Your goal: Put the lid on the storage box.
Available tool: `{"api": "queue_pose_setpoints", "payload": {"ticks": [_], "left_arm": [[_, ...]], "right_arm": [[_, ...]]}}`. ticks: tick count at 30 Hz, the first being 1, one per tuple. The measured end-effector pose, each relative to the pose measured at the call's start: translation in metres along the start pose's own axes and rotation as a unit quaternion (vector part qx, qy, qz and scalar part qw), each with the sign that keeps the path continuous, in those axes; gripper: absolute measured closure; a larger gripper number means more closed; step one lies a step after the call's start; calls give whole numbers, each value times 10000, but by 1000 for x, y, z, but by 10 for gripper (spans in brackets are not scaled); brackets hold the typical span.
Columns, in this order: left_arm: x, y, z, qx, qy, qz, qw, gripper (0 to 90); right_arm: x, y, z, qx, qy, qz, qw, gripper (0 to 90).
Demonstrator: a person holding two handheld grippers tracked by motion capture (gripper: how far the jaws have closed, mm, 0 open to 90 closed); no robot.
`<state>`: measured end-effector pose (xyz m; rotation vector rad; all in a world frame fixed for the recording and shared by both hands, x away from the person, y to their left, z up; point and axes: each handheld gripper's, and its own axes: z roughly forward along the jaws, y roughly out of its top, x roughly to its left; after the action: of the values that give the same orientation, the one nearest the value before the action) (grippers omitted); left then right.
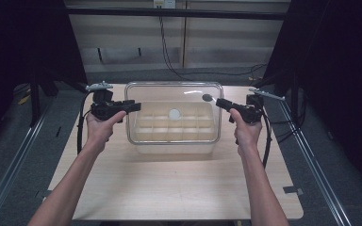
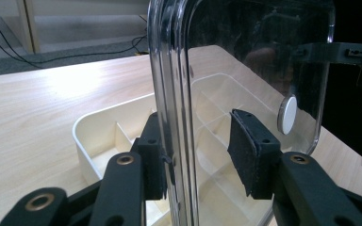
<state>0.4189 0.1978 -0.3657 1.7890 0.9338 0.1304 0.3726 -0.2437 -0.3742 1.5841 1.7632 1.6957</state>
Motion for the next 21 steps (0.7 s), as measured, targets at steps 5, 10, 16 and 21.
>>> {"api": "queue_pose_setpoints", "payload": {"ticks": [5, 10, 16, 21], "left_arm": [[4, -1, 3, 29, 4, -59, 10000, 592], [11, -3, 11, 75, 19, -107, 9999, 581], [14, -2, 21, 48, 16, -226, 9997, 572], [18, -2, 24, 100, 3, -229, 9997, 564]], "right_arm": [[-3, 2, 6, 42, -25, -8, 10000, 728], [-5, 1, 10, 152, -75, -47, 9998, 734], [-14, 0, 15, 188, -191, -18, 9996, 728], [-17, -1, 18, 217, -192, 15, 9996, 727]]}}
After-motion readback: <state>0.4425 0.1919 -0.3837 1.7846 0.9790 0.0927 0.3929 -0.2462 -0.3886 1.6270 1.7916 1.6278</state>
